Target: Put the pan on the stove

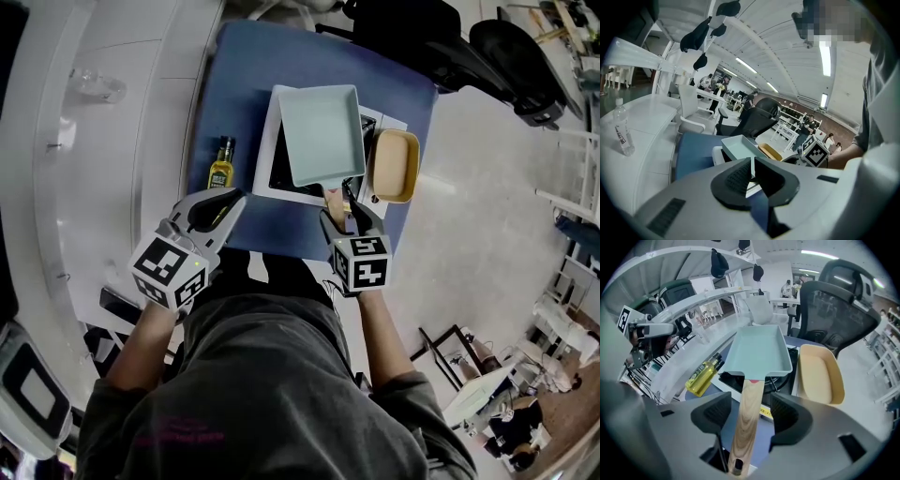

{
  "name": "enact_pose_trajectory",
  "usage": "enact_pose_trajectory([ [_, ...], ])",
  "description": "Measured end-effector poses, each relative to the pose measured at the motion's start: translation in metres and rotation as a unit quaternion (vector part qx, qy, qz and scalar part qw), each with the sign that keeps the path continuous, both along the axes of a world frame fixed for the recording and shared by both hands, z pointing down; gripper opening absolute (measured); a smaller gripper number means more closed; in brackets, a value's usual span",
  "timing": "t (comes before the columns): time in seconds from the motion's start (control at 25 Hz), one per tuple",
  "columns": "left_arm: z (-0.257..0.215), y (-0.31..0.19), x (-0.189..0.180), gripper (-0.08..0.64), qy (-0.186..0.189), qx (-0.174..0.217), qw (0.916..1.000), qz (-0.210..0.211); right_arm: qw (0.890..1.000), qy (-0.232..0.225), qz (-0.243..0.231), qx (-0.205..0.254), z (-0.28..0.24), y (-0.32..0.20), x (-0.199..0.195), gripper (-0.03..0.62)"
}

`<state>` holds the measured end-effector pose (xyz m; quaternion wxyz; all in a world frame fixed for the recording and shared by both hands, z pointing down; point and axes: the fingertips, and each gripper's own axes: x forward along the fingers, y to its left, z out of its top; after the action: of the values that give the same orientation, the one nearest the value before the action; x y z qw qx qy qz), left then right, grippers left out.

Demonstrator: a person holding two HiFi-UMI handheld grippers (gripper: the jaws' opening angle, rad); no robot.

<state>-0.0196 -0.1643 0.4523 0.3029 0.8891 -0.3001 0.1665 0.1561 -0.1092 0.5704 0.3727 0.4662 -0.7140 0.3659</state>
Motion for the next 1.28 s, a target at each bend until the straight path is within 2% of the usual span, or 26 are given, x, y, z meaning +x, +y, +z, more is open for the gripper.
enact_pose_trajectory([
  [0.28,-0.020,0.011,0.013,0.025,-0.009,0.021,0.9997,0.002,0.999,-0.033,-0.002,0.035,-0.022,0.008,0.002,0.243],
  [0.52,-0.033,0.023,0.025,0.025,-0.013,0.034,0.9993,0.005,0.997,-0.038,-0.006,0.063,-0.042,0.008,0.010,0.242],
  [0.92,-0.054,0.030,0.046,0.025,-0.016,0.057,0.9981,0.012,0.989,-0.088,-0.023,0.116,-0.088,0.000,0.009,0.231],
  [1.08,-0.065,0.031,0.053,0.025,-0.020,0.068,0.9974,0.013,0.983,-0.112,-0.031,0.143,-0.114,-0.007,0.008,0.190],
  [1.2,-0.071,0.032,0.056,0.025,-0.022,0.074,0.9969,0.013,0.978,-0.127,-0.032,0.164,-0.133,-0.012,0.007,0.138],
  [1.28,-0.074,0.032,0.058,0.025,-0.024,0.077,0.9967,0.011,0.974,-0.134,-0.032,0.178,-0.143,-0.016,0.007,0.078],
])
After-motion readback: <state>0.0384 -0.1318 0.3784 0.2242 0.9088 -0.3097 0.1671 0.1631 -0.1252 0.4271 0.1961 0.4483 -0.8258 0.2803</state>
